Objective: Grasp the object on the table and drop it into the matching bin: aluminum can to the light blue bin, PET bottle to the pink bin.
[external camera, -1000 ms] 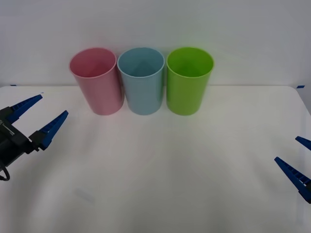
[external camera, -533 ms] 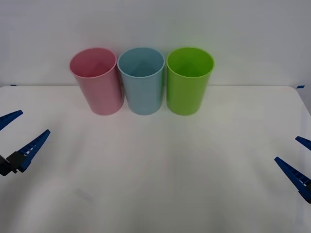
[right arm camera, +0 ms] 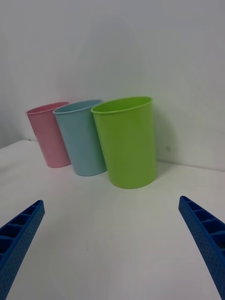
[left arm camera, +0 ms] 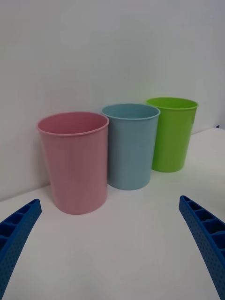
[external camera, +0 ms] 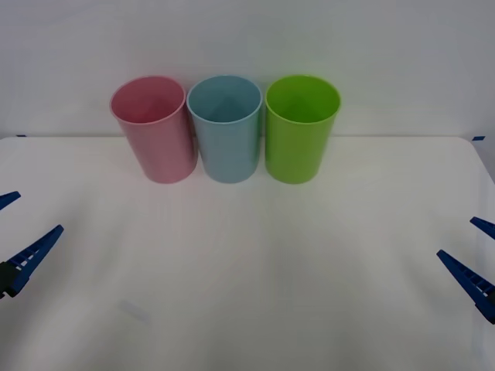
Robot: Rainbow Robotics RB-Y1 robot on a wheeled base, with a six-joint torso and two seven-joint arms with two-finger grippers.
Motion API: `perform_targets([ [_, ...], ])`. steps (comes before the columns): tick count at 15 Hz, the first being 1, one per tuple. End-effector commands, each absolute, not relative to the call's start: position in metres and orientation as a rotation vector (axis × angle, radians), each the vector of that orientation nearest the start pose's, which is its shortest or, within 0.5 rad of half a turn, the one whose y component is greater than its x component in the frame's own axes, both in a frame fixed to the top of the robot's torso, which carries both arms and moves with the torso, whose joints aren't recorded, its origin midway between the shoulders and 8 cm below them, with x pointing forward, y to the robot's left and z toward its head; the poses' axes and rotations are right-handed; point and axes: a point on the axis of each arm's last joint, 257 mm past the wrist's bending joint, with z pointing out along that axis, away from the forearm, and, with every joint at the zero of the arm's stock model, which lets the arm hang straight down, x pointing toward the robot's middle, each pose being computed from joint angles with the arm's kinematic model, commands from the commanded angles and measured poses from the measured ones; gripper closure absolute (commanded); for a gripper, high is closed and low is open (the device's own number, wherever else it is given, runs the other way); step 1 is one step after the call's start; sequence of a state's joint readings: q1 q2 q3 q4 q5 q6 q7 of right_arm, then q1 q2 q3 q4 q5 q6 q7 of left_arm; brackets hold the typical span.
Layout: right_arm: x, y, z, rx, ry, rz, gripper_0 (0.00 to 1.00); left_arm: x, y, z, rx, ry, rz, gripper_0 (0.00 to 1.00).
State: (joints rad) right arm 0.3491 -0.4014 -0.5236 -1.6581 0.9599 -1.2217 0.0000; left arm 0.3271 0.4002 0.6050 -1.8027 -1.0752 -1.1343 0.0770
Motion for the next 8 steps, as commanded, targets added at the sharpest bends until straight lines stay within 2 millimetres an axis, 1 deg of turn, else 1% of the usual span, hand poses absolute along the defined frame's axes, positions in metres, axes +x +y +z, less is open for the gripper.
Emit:
perform_targets([
  [1,0.3423,-0.3297,-0.1689,-0.465,1.441,0.567,0.0,0.3578,0.3488,-0.131,0.51,1.452,-0.397,0.0],
  [4,0.3423,-0.3297,-0.1689,-0.465,1.441,0.567,0.0,0.3527,0.3556,-0.1336,0.493,1.468,-0.393,0.0],
  [8,0.3423,-0.3297,-0.1689,-0.465,1.441,0.567,0.0,0.3527,0.3556,-0.1336,0.493,1.468,-0.393,0.0],
])
